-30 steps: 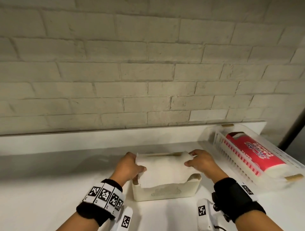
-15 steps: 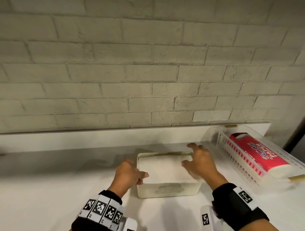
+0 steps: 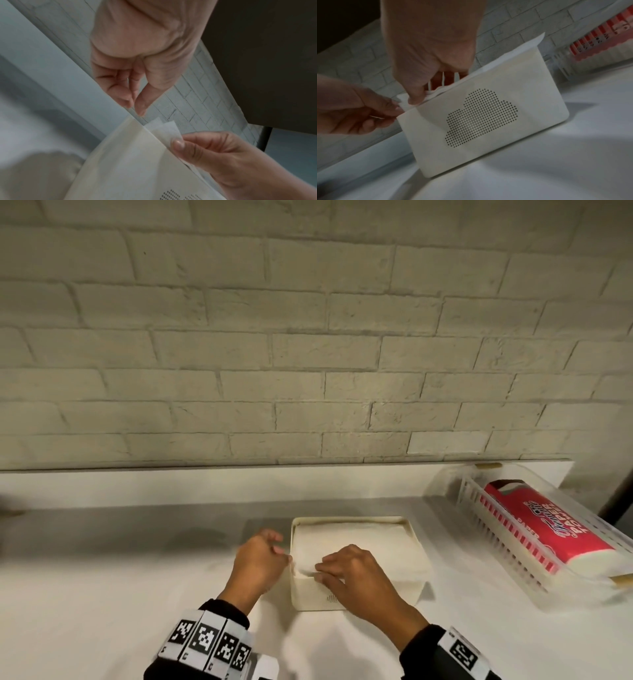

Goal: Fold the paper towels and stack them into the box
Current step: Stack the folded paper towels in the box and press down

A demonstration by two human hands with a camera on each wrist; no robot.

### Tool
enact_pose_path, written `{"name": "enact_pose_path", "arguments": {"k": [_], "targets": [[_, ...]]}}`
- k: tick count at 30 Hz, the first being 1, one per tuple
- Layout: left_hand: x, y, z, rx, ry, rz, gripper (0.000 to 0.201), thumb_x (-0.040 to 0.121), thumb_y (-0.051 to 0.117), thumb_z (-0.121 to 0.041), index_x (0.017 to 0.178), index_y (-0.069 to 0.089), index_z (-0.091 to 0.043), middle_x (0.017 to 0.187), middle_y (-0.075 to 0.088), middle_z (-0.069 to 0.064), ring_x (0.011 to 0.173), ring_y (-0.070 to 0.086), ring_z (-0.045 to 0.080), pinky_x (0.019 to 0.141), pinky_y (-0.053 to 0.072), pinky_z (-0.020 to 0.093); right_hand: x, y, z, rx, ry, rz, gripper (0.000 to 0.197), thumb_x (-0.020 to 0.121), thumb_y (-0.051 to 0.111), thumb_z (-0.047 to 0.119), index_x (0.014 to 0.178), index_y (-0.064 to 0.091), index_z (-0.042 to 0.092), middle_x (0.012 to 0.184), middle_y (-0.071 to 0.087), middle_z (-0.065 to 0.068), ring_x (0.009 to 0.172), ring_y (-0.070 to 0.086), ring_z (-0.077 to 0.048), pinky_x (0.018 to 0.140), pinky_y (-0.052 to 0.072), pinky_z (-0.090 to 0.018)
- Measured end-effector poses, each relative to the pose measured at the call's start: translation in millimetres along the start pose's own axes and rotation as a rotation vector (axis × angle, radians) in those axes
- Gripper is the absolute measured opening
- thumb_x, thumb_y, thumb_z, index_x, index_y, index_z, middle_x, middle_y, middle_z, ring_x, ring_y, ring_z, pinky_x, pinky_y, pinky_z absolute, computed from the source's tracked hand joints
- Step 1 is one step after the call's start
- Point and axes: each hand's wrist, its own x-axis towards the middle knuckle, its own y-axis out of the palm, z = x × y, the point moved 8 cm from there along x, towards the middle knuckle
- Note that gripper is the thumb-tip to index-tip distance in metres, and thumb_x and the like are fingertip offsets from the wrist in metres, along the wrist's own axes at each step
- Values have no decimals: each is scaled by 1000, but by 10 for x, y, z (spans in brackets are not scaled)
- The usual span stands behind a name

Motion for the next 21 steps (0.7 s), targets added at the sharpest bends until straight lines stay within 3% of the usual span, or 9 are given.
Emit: {"name": "enact_pose_path", "arguments": {"k": [2, 5, 7, 9, 11, 15, 17, 19, 21], "targets": [[4, -16, -7, 22, 12, 0, 25, 83, 63, -4, 106, 60, -15, 74, 53, -9, 83, 53, 16, 72, 42, 21, 9, -5, -27, 35, 16, -35, 37, 89, 46, 40, 92, 73, 14, 88, 72, 0, 93, 56, -21, 82, 41, -21], [-6, -19, -49, 91, 48, 9, 20, 83, 65, -9, 94, 56, -23, 81, 54, -9, 84, 53, 13, 68, 40, 19, 48, -67, -167, 123, 152, -81, 33, 92, 51, 34, 81, 68, 8, 68, 62, -4, 73, 52, -20, 64, 33, -15], [2, -19, -57, 112, 66, 6, 20, 83, 67, -11, 93, 57, -24, 88, 56, -8, 88, 54, 12, 71, 38, 17, 53, -126, -306, 200, 281, -126, 25, 91, 56, 35, 82, 71, 17, 60, 55, 12, 64, 50, -7, 58, 34, -10], [11, -7, -85, 161, 94, 11, 22, 81, 70, -16, 100, 61, -24, 97, 60, -8, 95, 55, 11, 73, 36, 15, 33, -195, -441, 357, 407, -196, 22, 89, 59, 35, 72, 68, 24, 53, 52, 19, 59, 49, 0, 53, 34, -6], [36, 13, -142, 245, 157, 5, 35, 78, 74, -22, 111, 62, -24, 113, 60, -7, 107, 53, 13, 79, 36, 15, 30, -245, -505, 447, 466, -230, 32, 88, 61, 35, 57, 57, 26, 46, 45, 14, 51, 42, -3, 48, 32, -10], [99, 75, -322, 323, 283, -10, 66, 75, 76, -26, 133, 47, -27, 132, 46, 0, 124, 32, 23, 99, 31, 27, 69, -220, -485, 509, 477, -151, 27, 87, 62, 36, 63, 64, 22, 61, 53, 6, 58, 45, -8, 57, 36, -19], [134, 113, -401, 309, 324, 1, 62, 77, 75, -26, 133, 49, -25, 129, 50, 0, 122, 35, 24, 98, 30, 27, 69, -200, -511, 549, 491, -146, 25, 86, 63, 36, 70, 69, 17, 66, 58, 2, 62, 48, -11, 60, 38, -22], [153, 131, -488, 270, 402, -12, 41, 76, 76, -25, 115, 65, -19, 115, 63, 0, 111, 49, 22, 96, 36, 27, 64, -181, -557, 605, 523, -157, 21, 85, 65, 34, 71, 71, 19, 67, 62, 3, 63, 52, -11, 62, 41, -23], [163, 126, -529, 173, 443, -18, 20, 75, 77, -20, 93, 74, -12, 96, 71, 2, 91, 58, 16, 86, 42, 25, 63, -174, -589, 682, 552, -173, 16, 84, 67, 28, 69, 70, 24, 63, 64, 9, 59, 55, -8, 59, 42, -20]]}}
